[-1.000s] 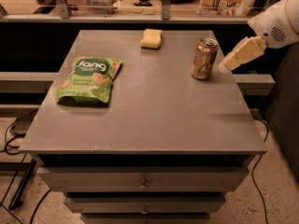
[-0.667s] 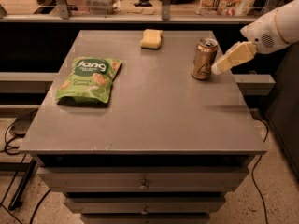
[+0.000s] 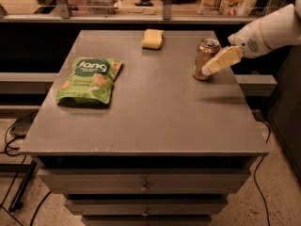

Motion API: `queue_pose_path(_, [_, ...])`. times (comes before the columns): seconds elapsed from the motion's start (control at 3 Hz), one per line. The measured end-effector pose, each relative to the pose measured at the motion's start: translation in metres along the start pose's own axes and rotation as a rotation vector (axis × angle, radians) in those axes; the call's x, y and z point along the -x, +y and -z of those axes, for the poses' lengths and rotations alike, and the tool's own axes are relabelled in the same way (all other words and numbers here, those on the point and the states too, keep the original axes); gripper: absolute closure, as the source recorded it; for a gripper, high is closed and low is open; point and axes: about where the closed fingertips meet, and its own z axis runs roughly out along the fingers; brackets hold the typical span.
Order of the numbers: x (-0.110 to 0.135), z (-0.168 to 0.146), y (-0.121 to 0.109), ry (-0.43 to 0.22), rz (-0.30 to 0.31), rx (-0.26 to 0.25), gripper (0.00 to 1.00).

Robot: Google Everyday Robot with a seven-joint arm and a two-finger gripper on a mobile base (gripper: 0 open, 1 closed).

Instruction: Move orange can near green rice chip bag

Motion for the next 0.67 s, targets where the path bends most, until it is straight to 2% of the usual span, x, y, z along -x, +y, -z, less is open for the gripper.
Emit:
queue_pose_path(0.33, [0.0068, -0.0237, 0.0028, -0.034, -0.014, 0.052, 0.20])
queue_pose_path(0.67, [0.0106, -0.0329, 0.0056, -0.059, -0.021, 0.074, 0.45])
